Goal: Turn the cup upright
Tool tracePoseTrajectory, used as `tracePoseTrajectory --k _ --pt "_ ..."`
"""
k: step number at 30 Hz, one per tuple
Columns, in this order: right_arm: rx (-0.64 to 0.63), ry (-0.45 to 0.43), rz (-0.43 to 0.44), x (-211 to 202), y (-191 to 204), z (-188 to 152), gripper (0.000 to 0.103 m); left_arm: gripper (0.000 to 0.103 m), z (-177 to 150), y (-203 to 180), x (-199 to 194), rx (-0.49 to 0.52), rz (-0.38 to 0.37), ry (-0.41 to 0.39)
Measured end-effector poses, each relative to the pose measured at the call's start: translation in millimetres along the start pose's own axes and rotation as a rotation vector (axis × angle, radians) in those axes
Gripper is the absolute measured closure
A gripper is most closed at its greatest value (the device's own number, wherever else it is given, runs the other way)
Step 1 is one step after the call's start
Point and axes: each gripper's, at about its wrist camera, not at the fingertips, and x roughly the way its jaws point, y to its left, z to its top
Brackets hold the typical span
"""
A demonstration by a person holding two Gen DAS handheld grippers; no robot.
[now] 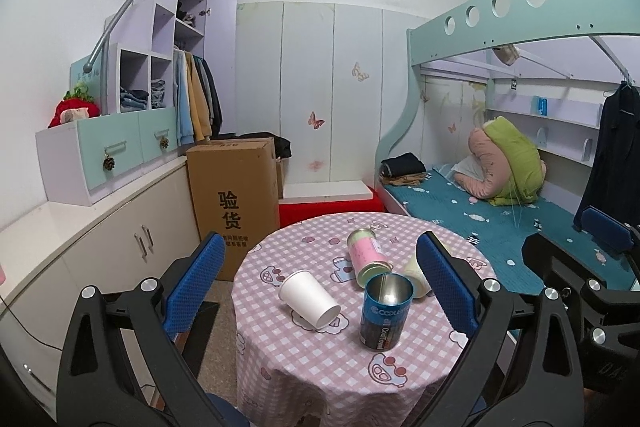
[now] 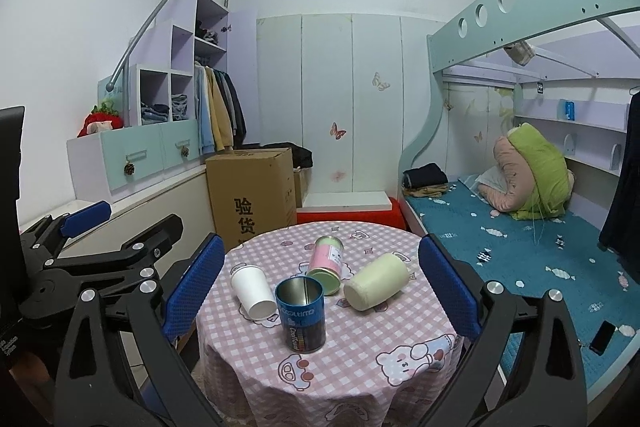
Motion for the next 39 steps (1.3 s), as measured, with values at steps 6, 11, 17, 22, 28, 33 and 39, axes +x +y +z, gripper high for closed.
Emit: tracePoseTrajectory --k 6,11,17,22,28,33,39 --pt "0.003 -0.001 -0.003 -0.4 -0.5 -1.3 0.009 0.006 1.4 -2.7 0.1 0.002 0.000 0.001" --pt "0.005 0.000 -0.003 0.2 -1.9 -2.5 0.009 0.006 2.6 -5.0 1.7 0.005 0.002 0.000" --pt "0.007 0.003 -0.004 1.4 -3.2 -3.1 0.009 0.006 2.9 -4.9 4.2 0.004 -0.001 0.002" --pt "0.008 0.004 -0.004 2.1 -3.7 -3.0 0.009 0.006 3.2 -5.4 4.6 0.005 0.001 0.003" --pt "0.009 0.008 -0.004 3.7 -4.1 -3.4 0.009 0.006 2.8 -4.8 6.2 0.006 0.001 0.004" --pt "0.009 0.009 -0.005 4.6 -3.8 -3.0 0.009 0.006 3.0 -4.7 6.8 0.004 -0.001 0.005" --pt "0.011 0.010 -0.004 5.9 -4.3 -3.3 0.009 0.006 2.2 -5.8 10.6 0.007 0.005 0.005"
